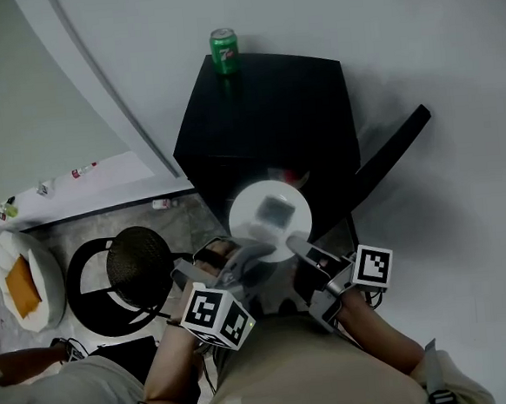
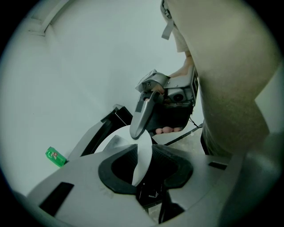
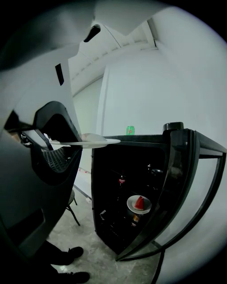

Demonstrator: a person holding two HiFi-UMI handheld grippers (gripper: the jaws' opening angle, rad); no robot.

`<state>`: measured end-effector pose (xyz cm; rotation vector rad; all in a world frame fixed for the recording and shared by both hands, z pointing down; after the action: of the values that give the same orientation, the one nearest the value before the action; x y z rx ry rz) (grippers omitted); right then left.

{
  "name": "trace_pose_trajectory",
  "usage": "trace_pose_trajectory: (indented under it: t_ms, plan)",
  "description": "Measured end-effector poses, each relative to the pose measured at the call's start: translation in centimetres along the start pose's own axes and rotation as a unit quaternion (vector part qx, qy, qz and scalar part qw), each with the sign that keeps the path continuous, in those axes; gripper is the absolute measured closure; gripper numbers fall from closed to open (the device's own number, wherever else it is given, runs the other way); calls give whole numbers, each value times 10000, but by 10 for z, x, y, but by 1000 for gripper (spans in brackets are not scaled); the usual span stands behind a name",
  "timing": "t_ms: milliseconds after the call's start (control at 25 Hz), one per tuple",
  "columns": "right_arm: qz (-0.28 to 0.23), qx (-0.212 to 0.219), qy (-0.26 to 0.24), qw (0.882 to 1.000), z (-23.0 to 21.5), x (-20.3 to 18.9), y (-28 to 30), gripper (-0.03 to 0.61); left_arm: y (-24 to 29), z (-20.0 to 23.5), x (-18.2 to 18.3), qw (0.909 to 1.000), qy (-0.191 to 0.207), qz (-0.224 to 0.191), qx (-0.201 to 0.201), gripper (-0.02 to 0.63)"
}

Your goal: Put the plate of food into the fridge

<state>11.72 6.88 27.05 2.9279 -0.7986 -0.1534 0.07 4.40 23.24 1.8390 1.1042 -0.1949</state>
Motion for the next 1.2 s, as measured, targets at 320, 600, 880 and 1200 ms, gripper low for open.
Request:
trace_pose_trajectory:
  t_ms: [320,600,880,1200]
  plan:
    - [45,-192,286,9994,-18,1,-5,551,12,-9,-2,9983,-575,33,-41,503]
    - [112,-349,538,9979,-35,0,-7,552,8,-15,-4,9934,-1146,-58,25,485]
    - [158,-400,595,9973,-55,-6,-18,552,-20,-5,-27,9477,-2967,-836,823,485]
    - [303,-312,454,9980,-69,-17,-33,552,-14,-32,-69,8286,-5322,-1509,854,400]
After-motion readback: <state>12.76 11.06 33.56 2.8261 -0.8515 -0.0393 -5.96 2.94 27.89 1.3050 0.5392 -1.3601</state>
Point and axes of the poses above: the fingertips, and each gripper's own axes: y forward along the fingers, z to its left, x out of its top, the point moved 6 cm from there along -y, backward along the fingers, and after that the axes turned 6 degrees about z, right-handed, at the moved point
